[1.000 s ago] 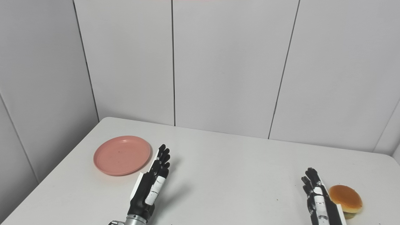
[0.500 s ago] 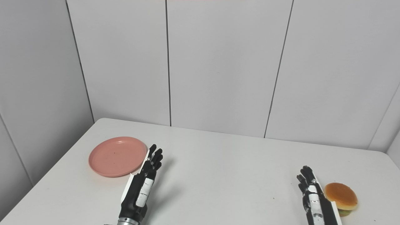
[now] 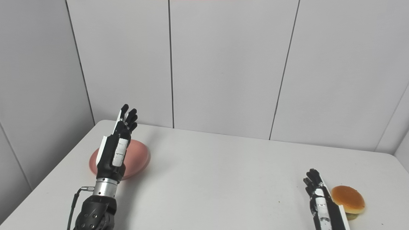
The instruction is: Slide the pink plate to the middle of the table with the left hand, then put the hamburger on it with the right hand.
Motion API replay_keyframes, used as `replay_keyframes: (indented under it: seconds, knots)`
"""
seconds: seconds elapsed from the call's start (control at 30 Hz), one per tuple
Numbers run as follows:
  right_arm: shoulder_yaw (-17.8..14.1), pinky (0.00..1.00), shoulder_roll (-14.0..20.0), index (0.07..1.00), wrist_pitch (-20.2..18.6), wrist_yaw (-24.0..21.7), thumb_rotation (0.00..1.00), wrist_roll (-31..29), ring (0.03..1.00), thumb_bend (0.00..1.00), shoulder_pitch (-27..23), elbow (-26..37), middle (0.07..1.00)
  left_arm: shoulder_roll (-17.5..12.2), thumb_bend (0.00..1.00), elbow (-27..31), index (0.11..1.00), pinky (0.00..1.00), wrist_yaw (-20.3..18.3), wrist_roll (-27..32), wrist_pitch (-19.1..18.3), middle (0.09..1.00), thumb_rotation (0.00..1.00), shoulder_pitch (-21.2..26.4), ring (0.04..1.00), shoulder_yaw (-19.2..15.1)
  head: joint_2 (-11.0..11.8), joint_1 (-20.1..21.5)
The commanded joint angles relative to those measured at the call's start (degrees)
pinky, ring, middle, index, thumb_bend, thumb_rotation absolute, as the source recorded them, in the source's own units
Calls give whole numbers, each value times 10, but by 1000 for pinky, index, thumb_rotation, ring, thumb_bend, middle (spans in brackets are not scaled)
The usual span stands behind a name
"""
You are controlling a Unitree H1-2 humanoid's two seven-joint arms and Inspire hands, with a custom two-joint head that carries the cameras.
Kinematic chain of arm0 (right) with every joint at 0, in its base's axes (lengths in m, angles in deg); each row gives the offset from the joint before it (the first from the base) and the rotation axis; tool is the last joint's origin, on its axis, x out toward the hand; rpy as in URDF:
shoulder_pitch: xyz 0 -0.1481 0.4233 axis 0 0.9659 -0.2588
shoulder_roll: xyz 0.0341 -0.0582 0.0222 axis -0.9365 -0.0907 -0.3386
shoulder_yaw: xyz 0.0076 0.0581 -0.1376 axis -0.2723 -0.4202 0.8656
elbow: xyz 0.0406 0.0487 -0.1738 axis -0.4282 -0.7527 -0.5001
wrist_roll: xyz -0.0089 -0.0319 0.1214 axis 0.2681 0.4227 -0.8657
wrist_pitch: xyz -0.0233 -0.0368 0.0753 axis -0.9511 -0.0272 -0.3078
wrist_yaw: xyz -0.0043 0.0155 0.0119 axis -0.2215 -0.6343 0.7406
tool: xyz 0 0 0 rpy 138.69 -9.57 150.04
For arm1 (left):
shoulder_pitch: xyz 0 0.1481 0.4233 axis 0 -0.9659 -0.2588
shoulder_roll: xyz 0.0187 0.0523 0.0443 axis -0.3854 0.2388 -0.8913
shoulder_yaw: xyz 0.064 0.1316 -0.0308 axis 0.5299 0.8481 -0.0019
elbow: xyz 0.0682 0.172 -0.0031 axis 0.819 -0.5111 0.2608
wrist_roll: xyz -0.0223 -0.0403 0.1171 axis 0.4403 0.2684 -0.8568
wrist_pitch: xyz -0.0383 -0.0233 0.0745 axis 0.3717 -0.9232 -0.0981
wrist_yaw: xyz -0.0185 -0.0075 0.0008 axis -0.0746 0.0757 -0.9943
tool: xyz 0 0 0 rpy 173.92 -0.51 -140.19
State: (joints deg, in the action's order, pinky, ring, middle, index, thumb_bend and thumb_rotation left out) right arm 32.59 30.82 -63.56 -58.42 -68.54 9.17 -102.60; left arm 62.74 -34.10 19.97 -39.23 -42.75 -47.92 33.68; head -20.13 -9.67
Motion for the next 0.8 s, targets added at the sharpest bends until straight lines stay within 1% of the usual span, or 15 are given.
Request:
replay_keyframes:
  seconds: [0.0, 0.07, 0.13, 0.2, 0.33, 0.47, 0.57, 0.63, 0.77]
  knots:
    - [2, 1000, -15, 922, 2, 0, 874, -2, 941, 800, 53, -47, 941, -18, 998, 11, 941, 976, 13, -4, -1, 942, 917, 38, 959, -14, -1, -1]
    - [2, 1000, -15, 923, 2, 0, 876, -2, 944, 795, 53, -48, 942, -24, 989, 8, 925, 978, 15, -1, -5, 941, 920, 47, 963, -20, -1, 1]
    - [2, 1000, -15, 924, 4, 0, 877, -1, 945, 790, 52, -49, 942, -35, 984, -7, 913, 976, 15, 4, -3, 942, 913, 60, 965, -31, -1, 1]
    - [2, 1000, -15, 921, 6, -1, 877, -1, 946, 790, 52, -52, 942, -48, 966, -22, 895, 993, 14, 10, 0, 922, 901, 71, 955, -40, -1, 1]
    - [2, 1000, -16, 921, 6, 0, 878, 1, 944, 784, 53, -51, 941, -70, 959, -59, 894, 1000, 16, 12, 6, 916, 886, 89, 942, -53, -1, 1]
    - [1, 1000, -17, 921, 7, -2, 877, -2, 945, 785, 53, -52, 942, -99, 997, -117, 874, 988, 26, 4, 10, 905, 886, 115, 938, -64, -2, 2]
    - [0, 1000, -18, 917, 4, -2, 873, -4, 945, 787, 54, -50, 942, -119, 997, -168, 876, 944, 32, -1, 26, 893, 893, 130, 922, -68, -3, 3]
    - [0, 1000, -19, 916, 0, 0, 867, -5, 944, 791, 55, -46, 941, -127, 1000, -193, 872, 939, 32, 3, 36, 890, 889, 138, 924, -71, -4, 5]
    - [1, 1000, -20, 917, -1, 3, 869, 0, 942, 778, 56, -43, 939, -151, 1000, -283, 856, 946, 29, 13, 70, 886, 876, 165, 928, -79, -5, 6]
